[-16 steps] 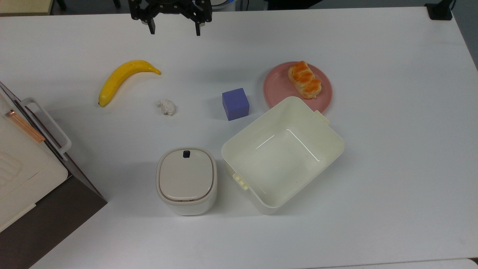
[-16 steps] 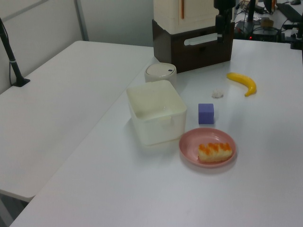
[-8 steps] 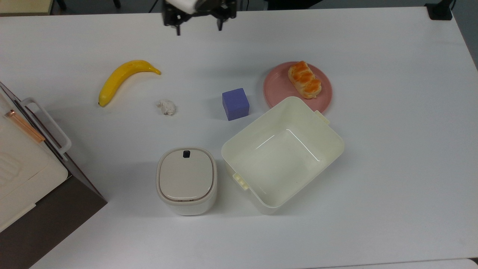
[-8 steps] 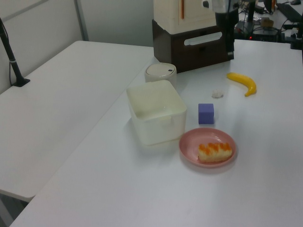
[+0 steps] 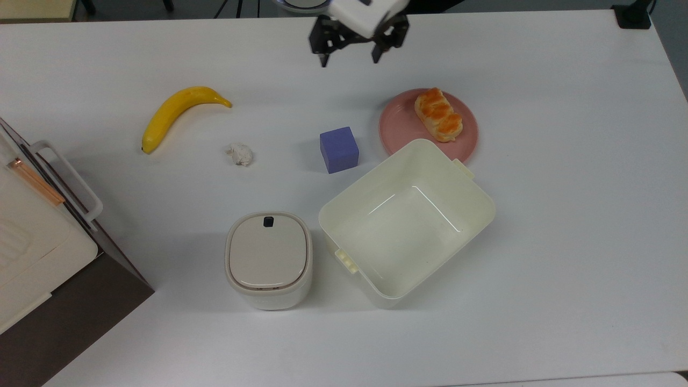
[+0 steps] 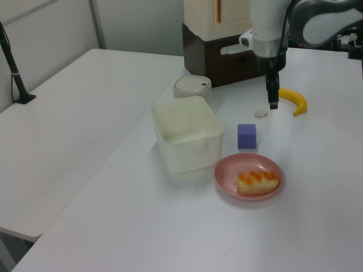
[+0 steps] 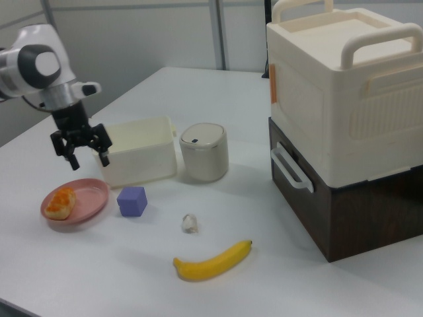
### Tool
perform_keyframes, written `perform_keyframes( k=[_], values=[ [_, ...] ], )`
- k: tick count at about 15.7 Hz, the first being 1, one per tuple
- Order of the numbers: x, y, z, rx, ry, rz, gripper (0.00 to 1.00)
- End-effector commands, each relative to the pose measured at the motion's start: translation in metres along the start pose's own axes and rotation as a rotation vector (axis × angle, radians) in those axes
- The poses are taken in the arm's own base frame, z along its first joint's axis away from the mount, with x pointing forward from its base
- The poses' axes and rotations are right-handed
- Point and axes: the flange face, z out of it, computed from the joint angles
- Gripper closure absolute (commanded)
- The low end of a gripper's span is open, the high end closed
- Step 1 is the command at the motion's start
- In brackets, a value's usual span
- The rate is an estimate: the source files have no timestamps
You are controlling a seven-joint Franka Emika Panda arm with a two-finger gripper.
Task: Put the bread on the table
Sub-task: 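Move the open gripper toward the bread roll on the pink plate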
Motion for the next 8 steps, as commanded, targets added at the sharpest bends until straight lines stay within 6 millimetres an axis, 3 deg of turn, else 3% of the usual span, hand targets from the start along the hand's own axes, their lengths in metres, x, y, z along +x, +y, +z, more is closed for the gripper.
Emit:
perform_keyframes(
  k=[1,6,8],
  values=[
    [-0.006,-0.035,0.012,-0.044,0.060,0.093,0.00],
    [0.001,-0.080,0.038,-0.121,0.148,0.252,0.02],
    [-0.005,-0.101,0.045,-0.151,0.168,0.251,0.02]
  ],
)
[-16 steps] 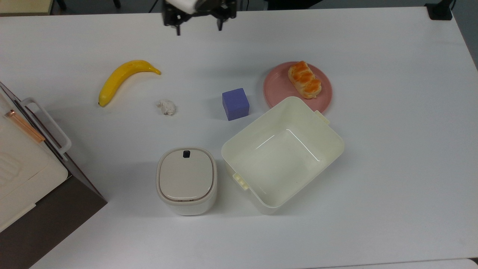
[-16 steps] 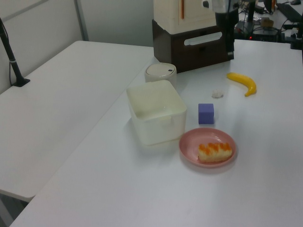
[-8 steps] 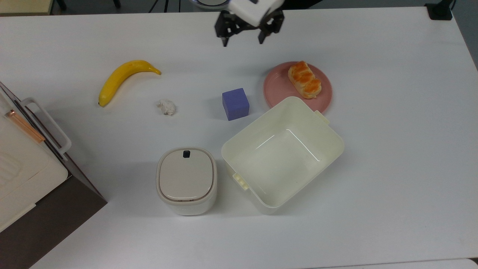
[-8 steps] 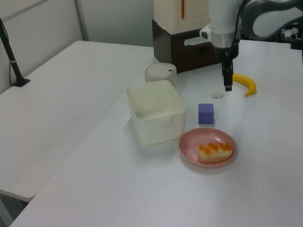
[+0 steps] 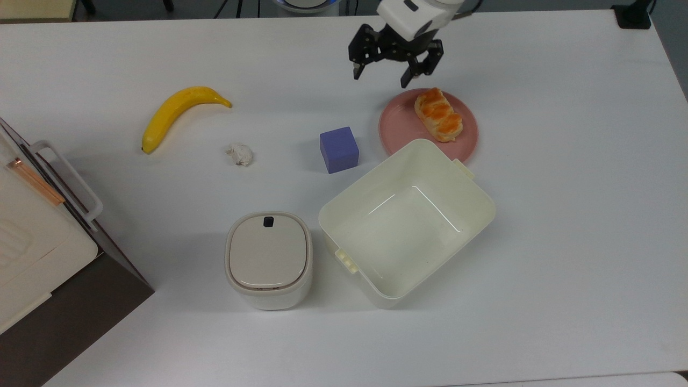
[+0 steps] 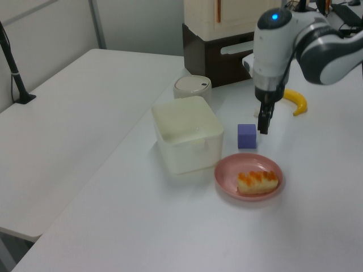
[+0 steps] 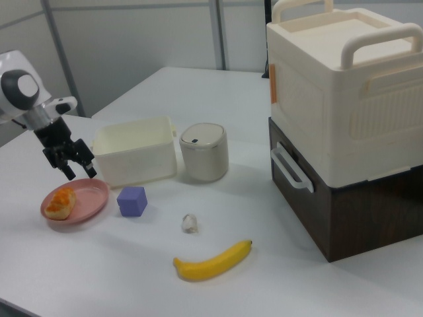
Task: Put the bread on the table
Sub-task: 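Move the open gripper toward the bread roll on the pink plate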
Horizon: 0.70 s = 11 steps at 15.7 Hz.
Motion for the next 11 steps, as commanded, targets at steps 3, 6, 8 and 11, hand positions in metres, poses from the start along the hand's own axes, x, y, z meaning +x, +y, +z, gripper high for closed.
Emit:
perform_keyframes(
  k=[3,6,8,11],
  values=[
    [-0.031,-0.050,0.007,-0.044,0.050,-0.068,0.00],
    [-0.039,-0.066,0.007,-0.039,0.048,-0.150,0.00],
    [-0.039,-0.075,0.012,-0.003,0.035,-0.221,0.00],
    [-0.036,-0.079,0.009,0.112,0.016,-0.259,0.00]
  ],
)
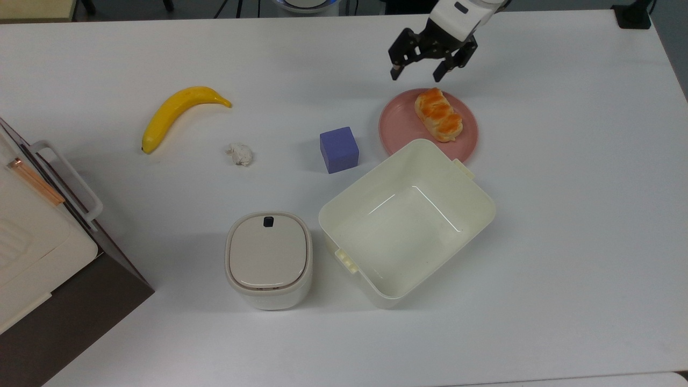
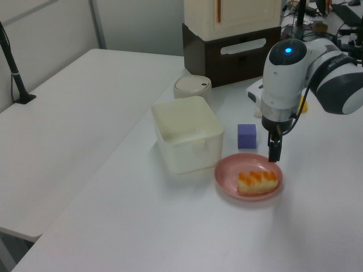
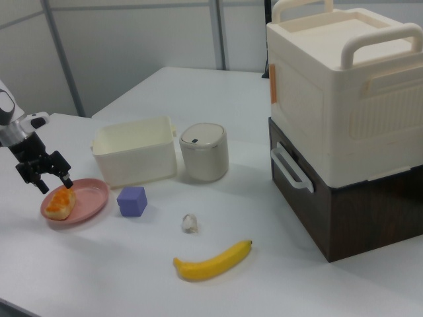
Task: Put the bread on the table
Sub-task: 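Lower the gripper onto the bread roll and close on it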
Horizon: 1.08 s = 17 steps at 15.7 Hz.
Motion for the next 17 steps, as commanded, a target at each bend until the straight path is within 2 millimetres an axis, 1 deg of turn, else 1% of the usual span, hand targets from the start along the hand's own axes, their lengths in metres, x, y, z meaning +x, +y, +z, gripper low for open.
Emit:
perform_keyframes(
  k=[1,4,7,9,10,11,13,14,16,17],
  values=[
    [0.001,-0.001,0.001,0.113,-0.004,-0.059,0.00],
    [0.007,-0.008,0.001,0.178,0.029,-0.035,0.00],
    [0.013,-0.021,0.020,0.187,0.004,-0.033,0.00],
    [0.017,-0.035,0.029,0.194,0.006,-0.034,0.00],
    [0.019,-0.038,0.031,0.201,0.019,-0.022,0.00],
    [0.021,-0.043,0.040,0.201,0.019,-0.024,0.00],
    [0.028,-0.047,0.052,0.197,0.006,-0.027,0.00],
    [0.029,-0.047,0.054,0.196,0.005,-0.027,0.00],
    [0.030,-0.047,0.060,0.191,-0.004,-0.029,0.04],
    [0.031,-0.046,0.060,0.189,-0.003,-0.030,0.10]
  ],
)
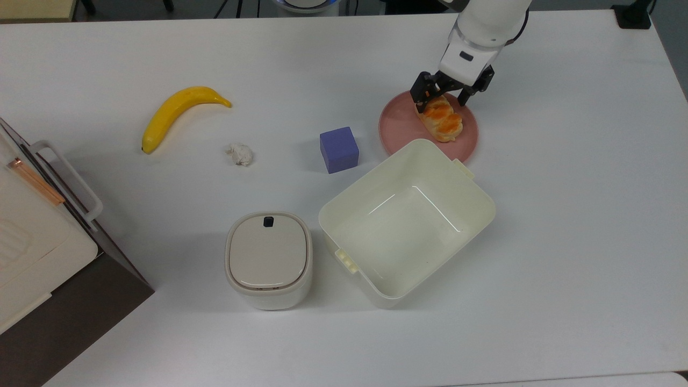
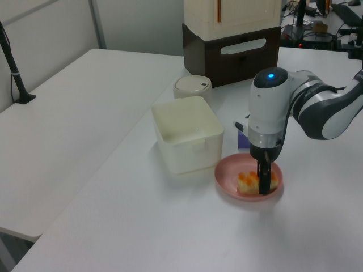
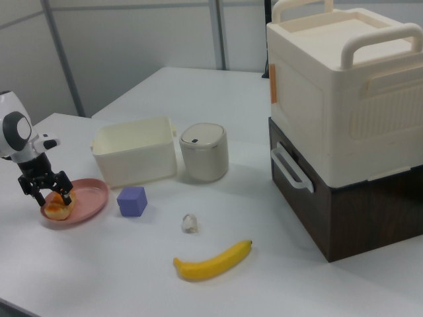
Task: Put the bread on the table
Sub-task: 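Lower the gripper onto the bread roll and close on it, then lift the bread roll off the plate and carry it past the purple cube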
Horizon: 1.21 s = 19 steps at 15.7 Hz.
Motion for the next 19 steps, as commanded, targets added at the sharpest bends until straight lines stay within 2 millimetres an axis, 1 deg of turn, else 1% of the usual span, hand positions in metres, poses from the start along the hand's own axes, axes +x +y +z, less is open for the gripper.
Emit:
perform_keyframes(
  k=[1,2,3,4,5,7,8,9,10,12,14,15,17,19],
  values=[
    [0.007,0.002,0.003,-0.002,0.008,0.012,0.27],
    [0.008,0.003,0.004,-0.006,0.008,0.012,0.59],
    [0.009,0.007,0.004,-0.007,0.009,0.017,0.82],
    [0.009,0.008,0.004,-0.008,0.008,0.015,0.96],
    [0.009,0.008,0.003,-0.011,0.005,0.008,1.00],
    [0.009,0.014,0.001,-0.025,0.003,-0.016,1.00],
    [0.010,0.019,-0.005,-0.032,-0.008,-0.048,1.00],
    [0.010,0.025,-0.014,-0.044,-0.032,-0.091,1.00],
    [0.010,0.029,-0.028,-0.050,-0.063,-0.135,1.00],
    [0.007,0.047,-0.061,-0.039,-0.130,-0.220,1.00],
    [0.000,0.058,-0.092,0.014,-0.190,-0.320,1.00],
    [-0.004,0.067,-0.102,0.017,-0.219,-0.357,1.00],
    [-0.009,0.079,-0.112,0.017,-0.239,-0.404,1.00],
    [-0.009,0.100,-0.113,0.008,-0.238,-0.447,1.00]
  ],
)
